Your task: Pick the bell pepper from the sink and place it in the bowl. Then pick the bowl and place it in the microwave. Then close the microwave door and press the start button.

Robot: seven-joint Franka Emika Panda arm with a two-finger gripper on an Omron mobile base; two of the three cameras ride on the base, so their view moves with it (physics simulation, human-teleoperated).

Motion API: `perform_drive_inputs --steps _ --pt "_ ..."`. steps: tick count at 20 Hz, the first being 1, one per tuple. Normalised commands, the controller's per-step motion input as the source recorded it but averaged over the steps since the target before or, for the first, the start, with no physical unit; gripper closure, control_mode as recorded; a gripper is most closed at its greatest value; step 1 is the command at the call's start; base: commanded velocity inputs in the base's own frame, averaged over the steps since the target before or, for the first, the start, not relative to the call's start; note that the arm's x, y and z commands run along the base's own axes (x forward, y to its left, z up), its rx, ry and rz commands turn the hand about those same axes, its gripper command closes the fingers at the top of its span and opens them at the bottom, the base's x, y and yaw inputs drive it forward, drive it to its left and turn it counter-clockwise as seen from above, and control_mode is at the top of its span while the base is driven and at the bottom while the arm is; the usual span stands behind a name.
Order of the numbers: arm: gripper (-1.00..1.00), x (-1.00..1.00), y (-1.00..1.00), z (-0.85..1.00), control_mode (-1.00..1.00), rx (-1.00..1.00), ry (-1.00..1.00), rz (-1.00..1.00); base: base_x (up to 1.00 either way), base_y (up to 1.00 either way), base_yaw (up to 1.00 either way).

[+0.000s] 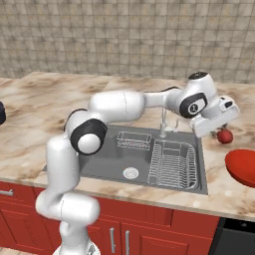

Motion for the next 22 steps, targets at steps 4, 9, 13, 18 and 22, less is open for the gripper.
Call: perform_drive_inputs --steps 4,9,13,18,22 --pt "1.0 0.11 -0.38 -0.42 -1.0 0.17 0.01 0.25 0.0 0.0 0.0" --pt "1.0 0.28 -0.35 -0.53 -1.0 0.05 0.03 0.19 0.0 0.0 0.0" --pt "1.0 0.36 -0.22 -0.55 -1.0 0.0 0.02 0.17 0.0 0.0 0.0" --pt "1.0 0.35 -0.11 -0.59 -1.0 0.0 0.05 0.15 0.0 0.0 0.0" --pt "1.0 0.19 0.0 -0.59 -1.0 0.0 0.05 0.1 0.0 0.0 0.0"
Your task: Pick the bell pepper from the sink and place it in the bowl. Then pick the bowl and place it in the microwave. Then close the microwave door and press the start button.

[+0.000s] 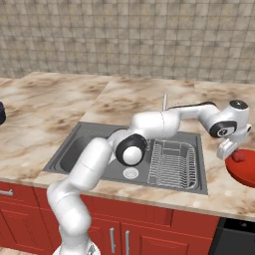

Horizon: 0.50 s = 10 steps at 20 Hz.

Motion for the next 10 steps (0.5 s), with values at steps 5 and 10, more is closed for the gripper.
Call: perform_drive_inputs --steps 5,10 --pt "-1.0 0.04 0.0 -0.59 -1.0 0.0 0.03 0.05 0.0 0.0 0.0" --pt "-1.0 0.0 0.0 -0.1 -1.0 0.0 0.0 0.0 0.0 0.0 0.0"
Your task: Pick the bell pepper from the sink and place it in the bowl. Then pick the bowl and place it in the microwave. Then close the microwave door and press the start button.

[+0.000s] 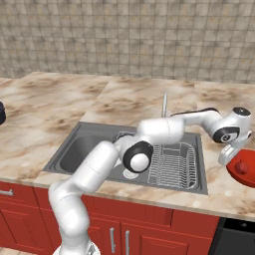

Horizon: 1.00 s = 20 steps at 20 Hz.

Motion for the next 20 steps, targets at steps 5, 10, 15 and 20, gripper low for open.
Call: perform_drive_inputs --steps 5,10,15,20 --pt "-1.0 0.0 0.1 0.5 -1.0 0.0 0.0 -0.01 0.0 0.0 0.0" --pt "-1.0 -0.14 0.6 0.31 -1.0 -0.01 0.06 -0.05 0.0 0.0 0.0" --pt "-1.0 -0.29 0.49 -0.67 -1.0 -0.11 0.16 -0.23 0.0 0.0 0.0" --pt "-1.0 0.0 0.05 -0.82 -1.0 -0.18 0.07 -0.28 0.0 0.0 0.0"
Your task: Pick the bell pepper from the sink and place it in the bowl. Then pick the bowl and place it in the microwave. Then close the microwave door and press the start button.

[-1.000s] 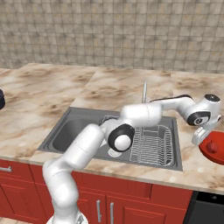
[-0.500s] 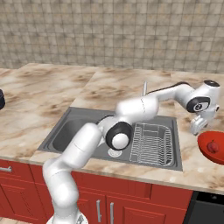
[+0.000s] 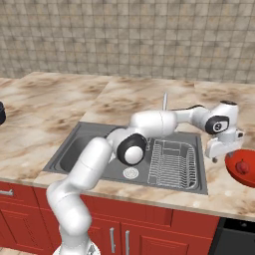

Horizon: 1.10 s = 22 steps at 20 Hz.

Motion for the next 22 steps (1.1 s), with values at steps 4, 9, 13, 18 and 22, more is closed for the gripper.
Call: perform_drive_inputs --steps 4,9,13,18,22 --pt "-1.0 0.2 -0.04 -0.35 -1.0 -0.1 0.0 -0.17 0.0 0.0 0.0" --pt "-1.0 0.46 -0.24 -0.39 -1.0 -0.09 -0.01 -0.02 0.0 0.0 0.0" --pt "-1.0 0.45 -0.45 -0.36 -1.0 -0.06 0.0 0.0 0.0 0.0 0.0" --pt "-1.0 0.26 -0.43 -0.06 -1.0 -0.03 0.0 0.0 0.0 0.0 0.0" --pt "-1.0 0.04 -0.37 -0.15 -1.0 0.0 0.0 0.0 0.0 0.0 0.0"
